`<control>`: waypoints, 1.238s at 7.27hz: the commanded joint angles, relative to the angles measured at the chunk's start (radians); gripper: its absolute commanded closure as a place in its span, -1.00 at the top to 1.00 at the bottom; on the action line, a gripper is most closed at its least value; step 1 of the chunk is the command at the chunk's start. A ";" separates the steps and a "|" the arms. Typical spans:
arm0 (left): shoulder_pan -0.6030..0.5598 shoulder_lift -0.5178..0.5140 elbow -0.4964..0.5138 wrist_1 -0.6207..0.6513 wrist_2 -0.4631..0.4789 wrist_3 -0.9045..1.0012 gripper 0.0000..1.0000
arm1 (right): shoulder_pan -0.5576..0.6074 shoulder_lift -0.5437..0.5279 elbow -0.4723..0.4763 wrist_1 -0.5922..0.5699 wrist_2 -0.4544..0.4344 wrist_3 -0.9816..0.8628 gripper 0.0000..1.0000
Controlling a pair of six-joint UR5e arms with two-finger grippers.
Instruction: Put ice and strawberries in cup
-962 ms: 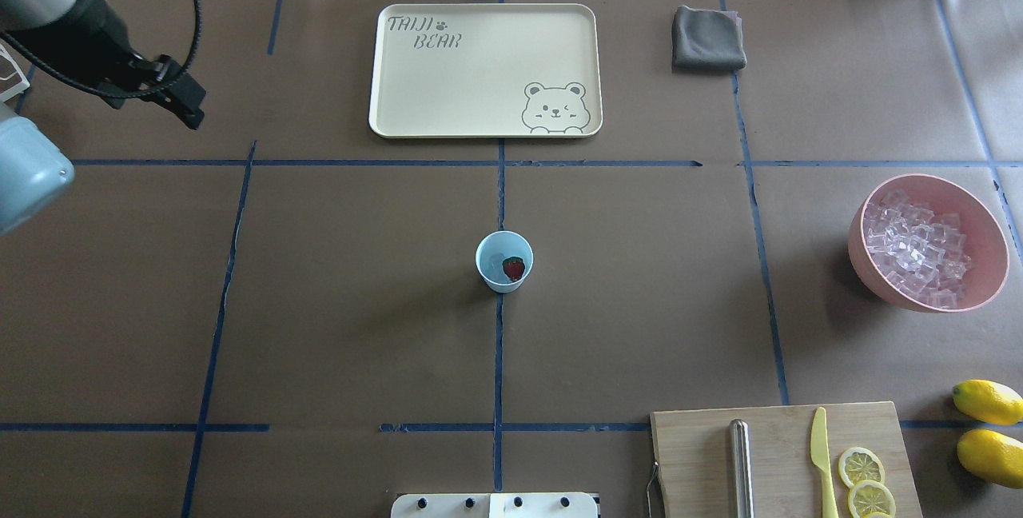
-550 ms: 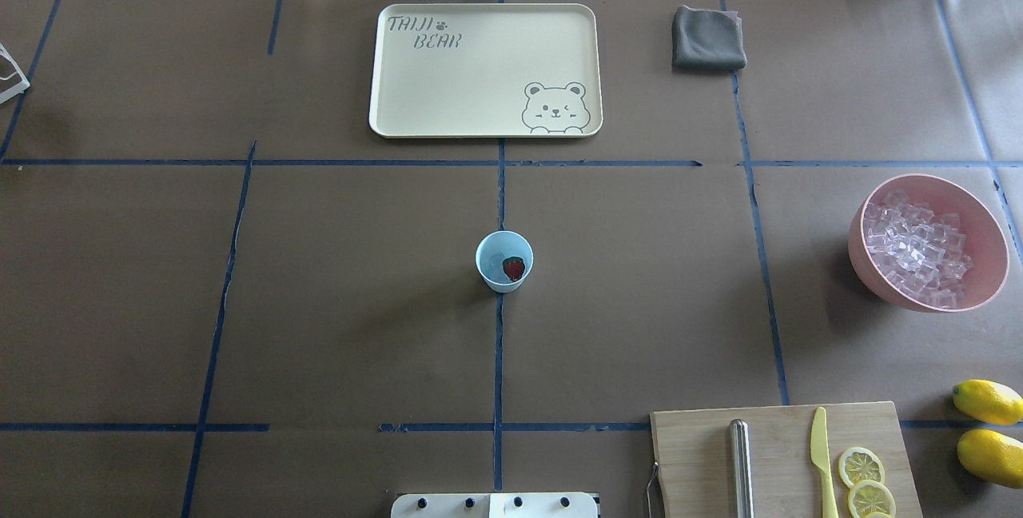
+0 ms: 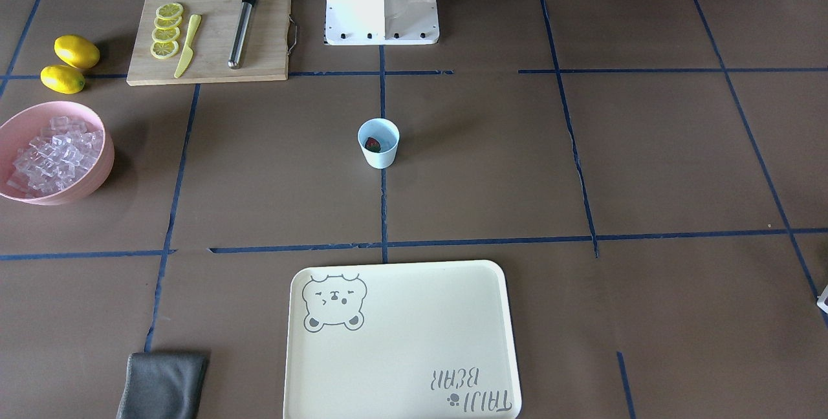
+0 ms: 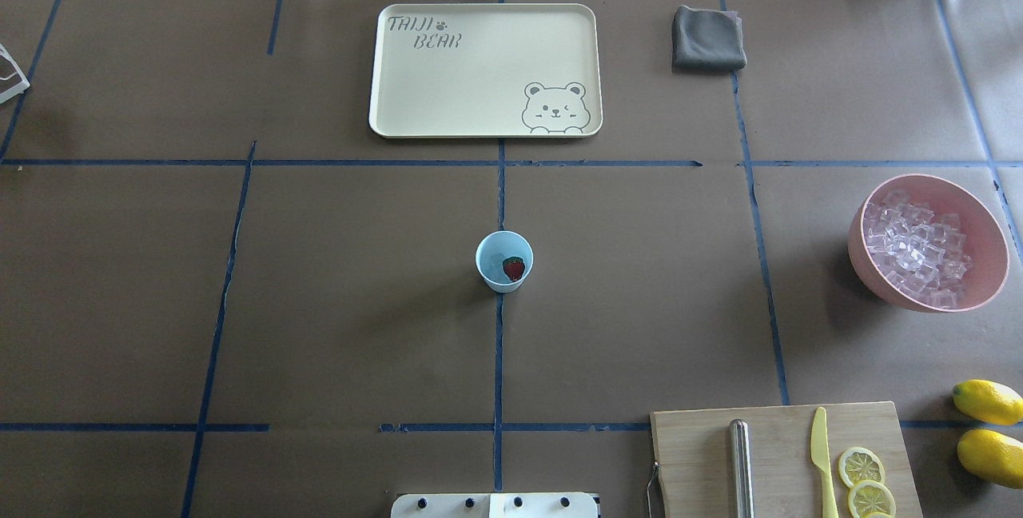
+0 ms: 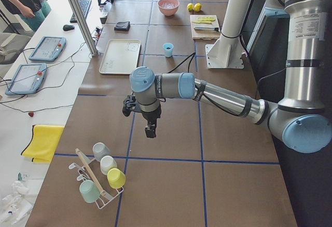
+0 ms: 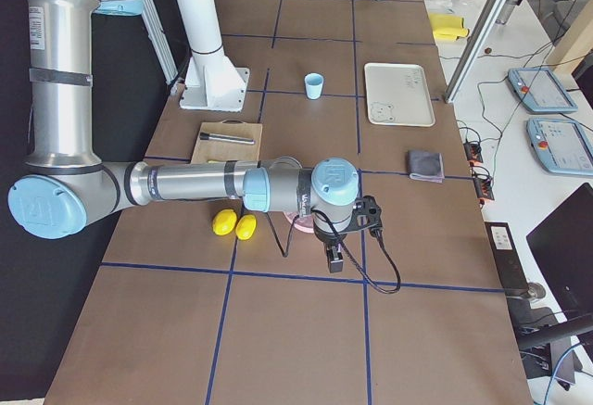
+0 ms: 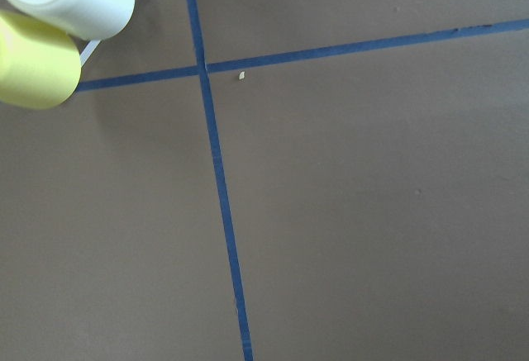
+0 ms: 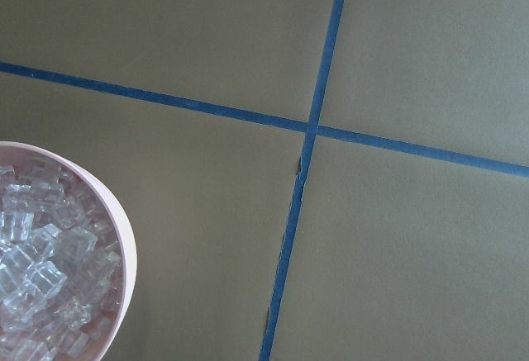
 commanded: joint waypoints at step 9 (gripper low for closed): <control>-0.002 0.005 0.004 -0.012 0.005 -0.001 1.00 | 0.005 -0.111 0.027 0.158 -0.006 -0.010 1.00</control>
